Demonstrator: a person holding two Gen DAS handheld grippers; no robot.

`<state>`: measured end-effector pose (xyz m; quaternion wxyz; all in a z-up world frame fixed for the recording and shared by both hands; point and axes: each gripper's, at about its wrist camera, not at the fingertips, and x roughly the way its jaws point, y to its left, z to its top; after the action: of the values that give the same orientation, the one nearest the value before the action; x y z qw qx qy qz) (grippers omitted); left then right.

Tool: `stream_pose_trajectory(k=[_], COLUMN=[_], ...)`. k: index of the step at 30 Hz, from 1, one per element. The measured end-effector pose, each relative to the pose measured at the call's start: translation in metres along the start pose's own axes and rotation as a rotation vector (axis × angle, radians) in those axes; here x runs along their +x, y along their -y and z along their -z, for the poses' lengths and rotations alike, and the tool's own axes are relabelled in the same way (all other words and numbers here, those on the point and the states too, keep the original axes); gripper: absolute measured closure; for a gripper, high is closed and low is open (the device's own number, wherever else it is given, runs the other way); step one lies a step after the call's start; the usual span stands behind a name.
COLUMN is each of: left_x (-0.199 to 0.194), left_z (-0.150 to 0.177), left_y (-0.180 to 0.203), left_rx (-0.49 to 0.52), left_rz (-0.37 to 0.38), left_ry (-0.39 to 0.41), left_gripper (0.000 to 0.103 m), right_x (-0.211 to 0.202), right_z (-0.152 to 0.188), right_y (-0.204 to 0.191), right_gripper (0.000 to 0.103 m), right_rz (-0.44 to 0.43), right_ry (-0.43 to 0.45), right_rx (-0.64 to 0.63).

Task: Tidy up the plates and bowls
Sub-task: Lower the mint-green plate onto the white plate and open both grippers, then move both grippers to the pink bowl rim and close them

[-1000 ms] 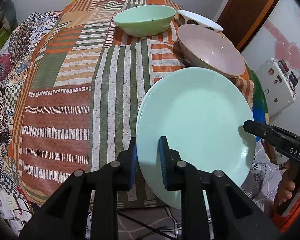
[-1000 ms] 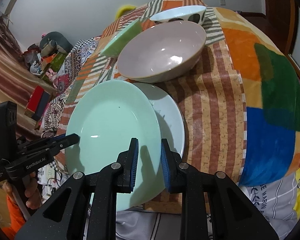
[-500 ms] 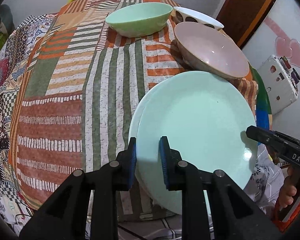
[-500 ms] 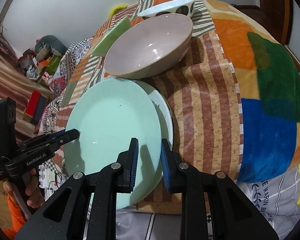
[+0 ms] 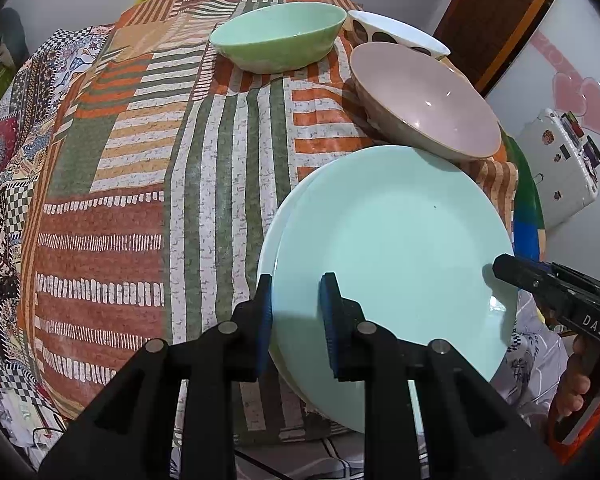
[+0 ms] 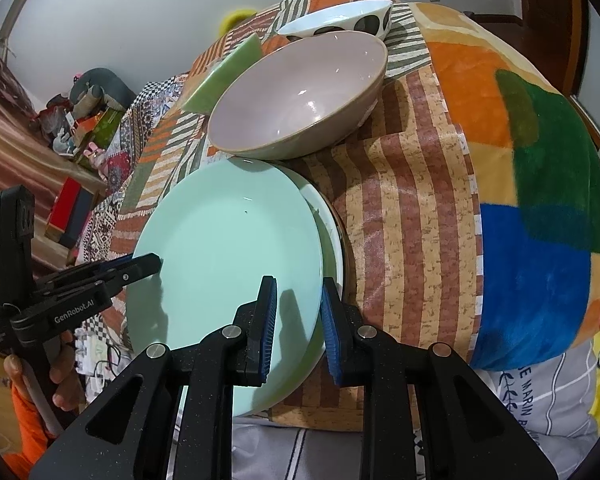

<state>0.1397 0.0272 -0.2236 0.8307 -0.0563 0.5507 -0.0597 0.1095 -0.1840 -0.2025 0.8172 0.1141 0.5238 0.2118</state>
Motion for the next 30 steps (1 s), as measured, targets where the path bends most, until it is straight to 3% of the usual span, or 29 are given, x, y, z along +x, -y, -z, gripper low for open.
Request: stream_pose_trajectory(k=[3,6,8,19,22,26,30], left_x=[-0.006,-0.014,-0.018,-0.043,-0.050,-0.059,-0.060], left_z=[-0.001,-0.002,-0.003,-0.019,-0.028,-0.044,-0.064], left_y=[0.002,0.003,0.004,0.018,0.025,0.034,0.039], left_rx=[0.020,0.036,0.040,0.068,0.076,0.089,0.091], left_rz=[-0.047,-0.047,-0.061,-0.050,-0.034,-0.023,-0.011], left_ry=[0.034,0.065,0.079,0.169,0.203,0.264,0.295], left_gripper=[0.073,0.064,0.063,0.063,0.058,0.049,0.047], right_x=[-0.003,-0.014,-0.023,-0.036,-0.043,-0.053,-0.060], right_z=[0.000,-0.002,-0.007,-0.012,-0.019,-0.031,-0.045], right_y=[-0.001,-0.005,-0.004,0.003,0.000,-0.002,0.002], right_gripper=[0.082,0.080,0.074,0.073,0.072,0.061,0.056], right_rz=[0.027,0.092,0.081,0.076,0.077,0.079,0.073], right_ry=[0.019,0.072,0.089,0.128,0.163,0.226,0.267], right_rx=[-0.010,-0.047,-0.046,-0.039,-0.050,-0.057,-0.050])
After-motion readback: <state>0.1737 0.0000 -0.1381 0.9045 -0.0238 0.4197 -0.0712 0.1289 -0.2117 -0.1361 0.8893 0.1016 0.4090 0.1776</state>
